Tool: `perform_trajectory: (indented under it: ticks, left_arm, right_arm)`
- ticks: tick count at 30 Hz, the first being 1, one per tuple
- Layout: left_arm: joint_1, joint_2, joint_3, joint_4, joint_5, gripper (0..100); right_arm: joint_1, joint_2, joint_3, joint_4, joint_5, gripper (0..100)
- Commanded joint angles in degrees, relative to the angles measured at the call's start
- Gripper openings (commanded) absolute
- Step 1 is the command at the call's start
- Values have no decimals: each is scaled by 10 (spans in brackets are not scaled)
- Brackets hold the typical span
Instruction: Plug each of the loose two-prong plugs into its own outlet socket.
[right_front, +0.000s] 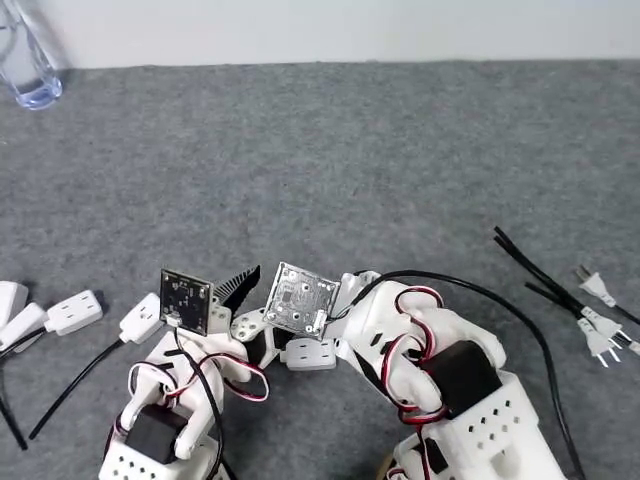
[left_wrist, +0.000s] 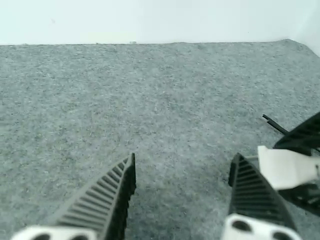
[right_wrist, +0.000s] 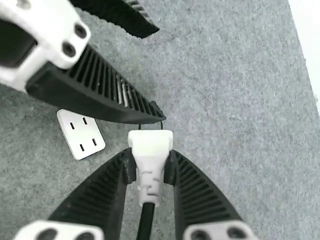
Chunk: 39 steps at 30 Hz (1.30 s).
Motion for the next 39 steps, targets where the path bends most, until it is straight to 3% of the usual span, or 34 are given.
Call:
perform_trajectory:
  ticks: [1, 19, 34, 39]
  left_arm:
    - [2, 5, 0, -6, -2, 290]
    - [-4, 5, 5, -6, -1, 290]
    - [-244, 4, -22, 7, -2, 290]
    - [-333, 4, -23, 116, -117, 290]
  right_arm:
    - [-6, -17, -39, -34, -28, 9]
    - [-3, -16, -38, -66, -77, 9]
    - [-1, -12, -39, -41, -62, 8]
    - [-1, -9, -37, -1, -9, 8]
